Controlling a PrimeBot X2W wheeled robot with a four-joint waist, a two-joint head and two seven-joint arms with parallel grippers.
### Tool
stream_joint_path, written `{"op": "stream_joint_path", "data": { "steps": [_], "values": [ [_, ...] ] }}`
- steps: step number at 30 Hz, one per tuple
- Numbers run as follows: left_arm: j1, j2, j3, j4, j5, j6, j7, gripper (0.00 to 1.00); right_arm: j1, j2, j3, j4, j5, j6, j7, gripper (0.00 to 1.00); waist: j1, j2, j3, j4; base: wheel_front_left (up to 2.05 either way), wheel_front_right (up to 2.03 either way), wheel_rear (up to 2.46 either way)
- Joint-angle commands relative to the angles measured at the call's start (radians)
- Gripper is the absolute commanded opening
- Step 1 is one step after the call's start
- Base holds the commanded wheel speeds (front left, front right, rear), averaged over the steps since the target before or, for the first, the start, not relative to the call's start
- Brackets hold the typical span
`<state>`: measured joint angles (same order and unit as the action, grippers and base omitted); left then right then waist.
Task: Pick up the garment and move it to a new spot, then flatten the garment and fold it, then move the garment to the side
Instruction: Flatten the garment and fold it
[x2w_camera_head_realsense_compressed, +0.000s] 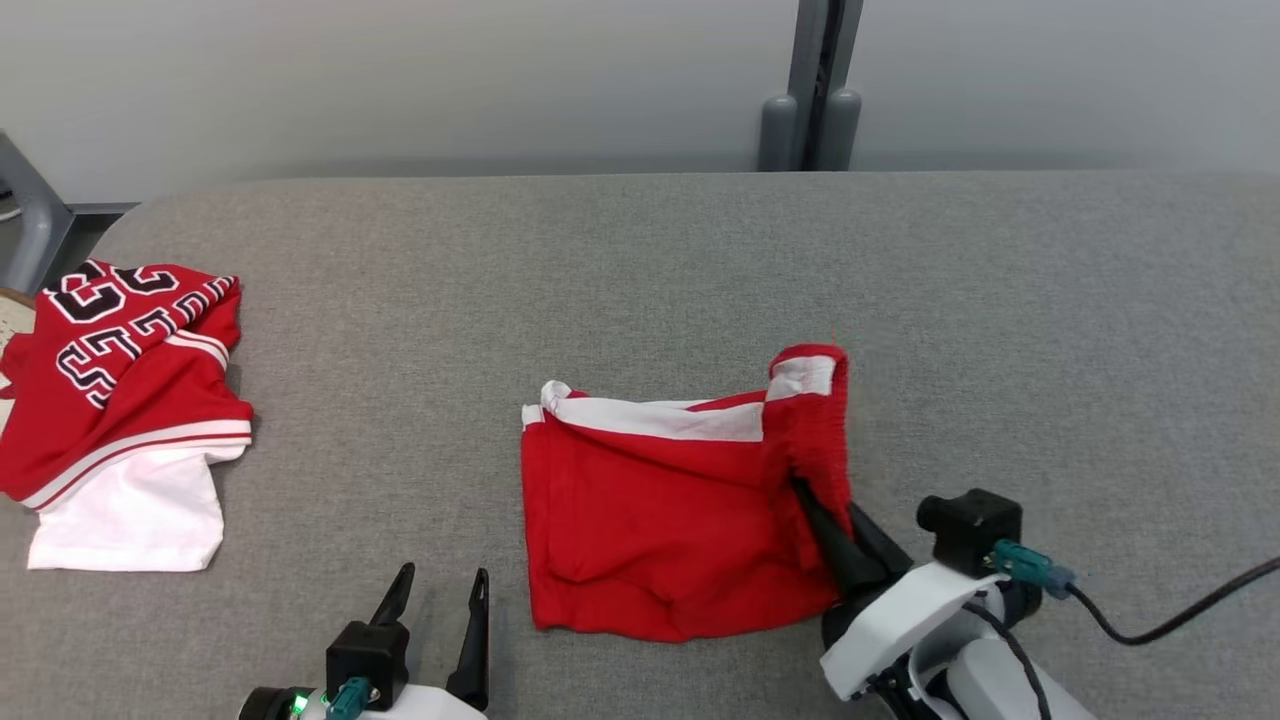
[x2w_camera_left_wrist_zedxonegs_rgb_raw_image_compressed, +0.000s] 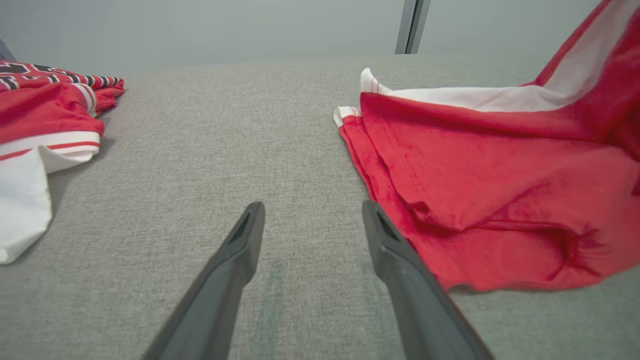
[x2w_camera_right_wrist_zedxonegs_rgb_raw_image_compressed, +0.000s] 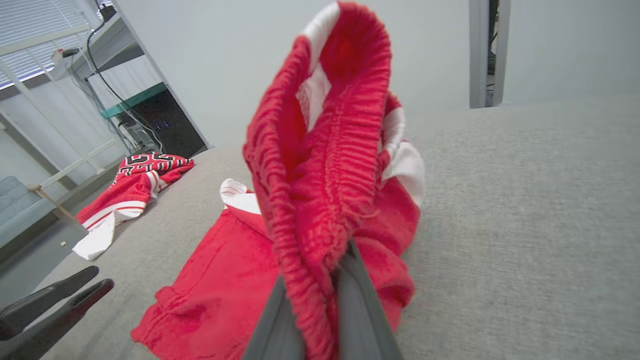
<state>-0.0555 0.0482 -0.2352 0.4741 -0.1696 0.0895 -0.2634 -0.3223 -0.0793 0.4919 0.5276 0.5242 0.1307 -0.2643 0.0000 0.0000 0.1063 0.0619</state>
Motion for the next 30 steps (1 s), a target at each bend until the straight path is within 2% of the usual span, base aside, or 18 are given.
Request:
{"op": "stream_joint_path", "data": {
  "steps": [1, 5, 12, 13, 14, 15, 16, 21, 23, 27, 30],
  "values": [
    [-0.003, 0.004, -0.003, -0.001, -0.005, 0.006, -0.002, 1.0, -0.02, -0.004, 0.019, 0.003, 0.009, 0.0, 0.006, 0.0, 0.0, 0.0, -0.004, 0.015, 0.0, 0.0, 0.0],
    [0.006, 0.004, -0.022, -0.001, -0.017, 0.01, -0.002, 1.0, -0.06, 0.006, 0.118, 0.039, 0.036, 0.0, 0.014, 0.0, 0.0, 0.0, -0.013, 0.057, 0.0, 0.0, 0.0],
    [0.005, 0.004, -0.037, 0.003, -0.015, 0.006, -0.002, 1.0, -0.154, 0.025, 0.219, 0.147, 0.058, 0.0, 0.007, 0.0, 0.0, 0.0, -0.008, 0.137, 0.0, 0.0, 0.0],
    [0.005, 0.004, -0.039, 0.004, -0.015, 0.006, -0.002, 1.0, -0.166, 0.026, 0.232, 0.163, 0.064, 0.0, 0.006, 0.23, 0.0, 0.0, -0.007, 0.147, 0.0, 0.0, 0.0],
    [0.003, 0.005, -0.04, 0.005, -0.014, 0.005, -0.002, 1.0, -0.175, 0.026, 0.247, 0.17, 0.079, 0.0, 0.005, 0.38, 0.0, 0.0, -0.007, 0.157, 0.0, 0.0, 0.0],
    [0.001, 0.004, -0.042, 0.005, -0.013, 0.005, -0.002, 1.0, -0.183, 0.027, 0.265, 0.17, 0.093, 0.0, 0.004, 0.92, 0.0, 0.0, -0.006, 0.165, 0.0, 0.0, 0.0],
    [0.0, 0.004, -0.044, 0.005, -0.013, 0.006, -0.002, 1.0, -0.19, 0.027, 0.28, 0.168, 0.112, 0.0, 0.005, 1.0, 0.0, 0.0, -0.006, 0.171, 0.0, 0.0, 0.0],
    [0.0, 0.004, -0.033, 0.003, -0.014, 0.015, -0.002, 1.0, -0.212, 0.024, 0.329, 0.157, 0.173, 0.0, -0.002, 1.0, 0.0, 0.0, -0.011, 0.17, 0.0, 0.0, 0.0],
    [-0.002, 0.004, -0.027, -0.002, -0.015, 0.017, -0.002, 1.0, -0.22, 0.024, 0.313, 0.146, 0.173, 0.0, -0.003, 1.0, 0.0, 0.0, -0.013, 0.158, 0.0, 0.0, 0.0],
    [-0.008, 0.004, -0.015, -0.022, -0.013, 0.026, -0.002, 1.0, -0.193, 0.024, 0.212, 0.138, 0.107, 0.0, -0.002, 1.0, 0.0, 0.0, -0.015, 0.121, 0.0, 0.0, 0.0],
    [-0.014, 0.004, -0.005, -0.043, -0.005, 0.032, -0.002, 1.0, -0.155, 0.024, 0.075, 0.126, 0.009, 0.0, -0.002, 1.0, 0.0, 0.0, -0.014, 0.085, 0.0, 0.0, 0.0]
  ]
}}
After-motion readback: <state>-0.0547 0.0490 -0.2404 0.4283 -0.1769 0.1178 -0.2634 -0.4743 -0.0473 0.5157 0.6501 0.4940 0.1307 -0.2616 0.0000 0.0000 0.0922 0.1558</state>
